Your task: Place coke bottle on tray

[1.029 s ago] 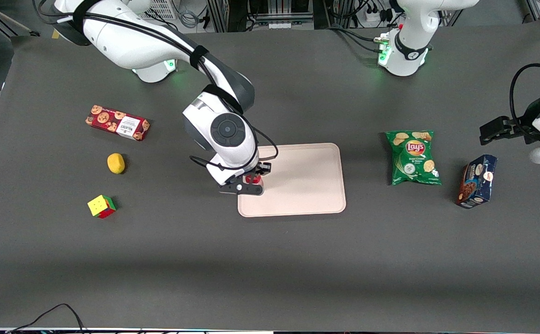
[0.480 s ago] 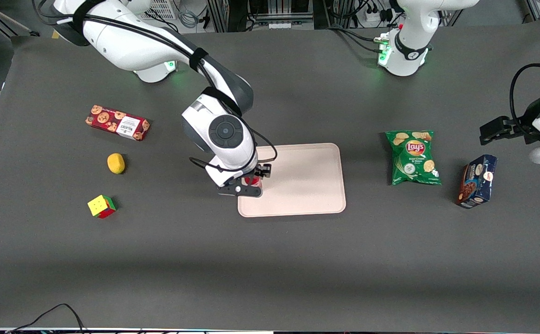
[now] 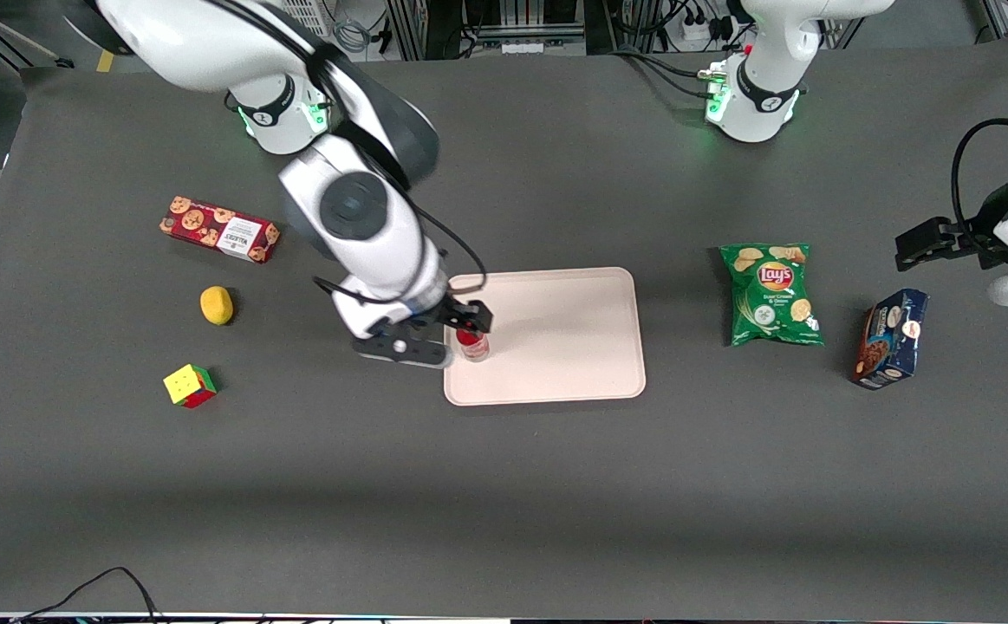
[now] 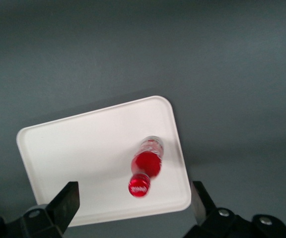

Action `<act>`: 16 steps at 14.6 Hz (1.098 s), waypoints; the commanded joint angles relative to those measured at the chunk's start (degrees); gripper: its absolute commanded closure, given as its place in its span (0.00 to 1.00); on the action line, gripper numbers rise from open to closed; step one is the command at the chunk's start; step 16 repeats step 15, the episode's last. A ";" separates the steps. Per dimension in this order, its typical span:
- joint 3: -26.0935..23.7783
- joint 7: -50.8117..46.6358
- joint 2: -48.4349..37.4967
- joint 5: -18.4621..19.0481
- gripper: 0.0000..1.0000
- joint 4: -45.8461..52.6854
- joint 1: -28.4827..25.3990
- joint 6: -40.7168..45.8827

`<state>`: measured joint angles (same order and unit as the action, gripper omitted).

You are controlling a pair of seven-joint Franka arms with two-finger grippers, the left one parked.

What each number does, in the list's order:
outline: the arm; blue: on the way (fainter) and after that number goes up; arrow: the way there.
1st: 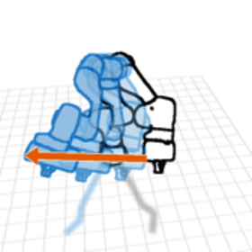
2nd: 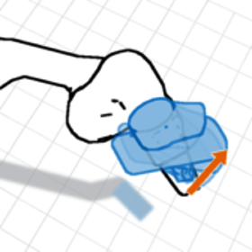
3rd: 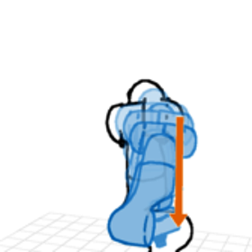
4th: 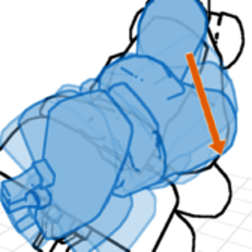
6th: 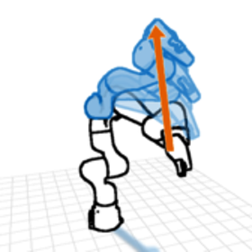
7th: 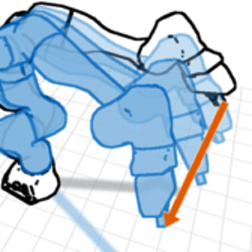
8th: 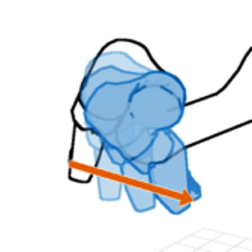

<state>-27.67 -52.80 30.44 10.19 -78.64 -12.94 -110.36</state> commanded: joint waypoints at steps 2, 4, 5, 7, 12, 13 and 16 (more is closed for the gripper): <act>2.87 16.20 -13.89 -8.25 0.00 -2.48 8.01 9.53; 7.96 25.07 -19.34 -8.95 0.00 -4.57 8.11 12.88; 11.47 29.03 -22.32 -11.05 0.00 -6.59 8.11 13.67; 18.33 35.02 -27.52 -14.66 0.00 -10.98 7.93 14.30; 26.16 42.75 -30.44 -13.71 0.00 -12.41 7.93 17.11; 27.75 44.52 -30.44 -13.71 0.00 -12.41 7.93 17.11; 28.64 45.15 -30.44 -13.62 0.00 -12.32 7.93 17.11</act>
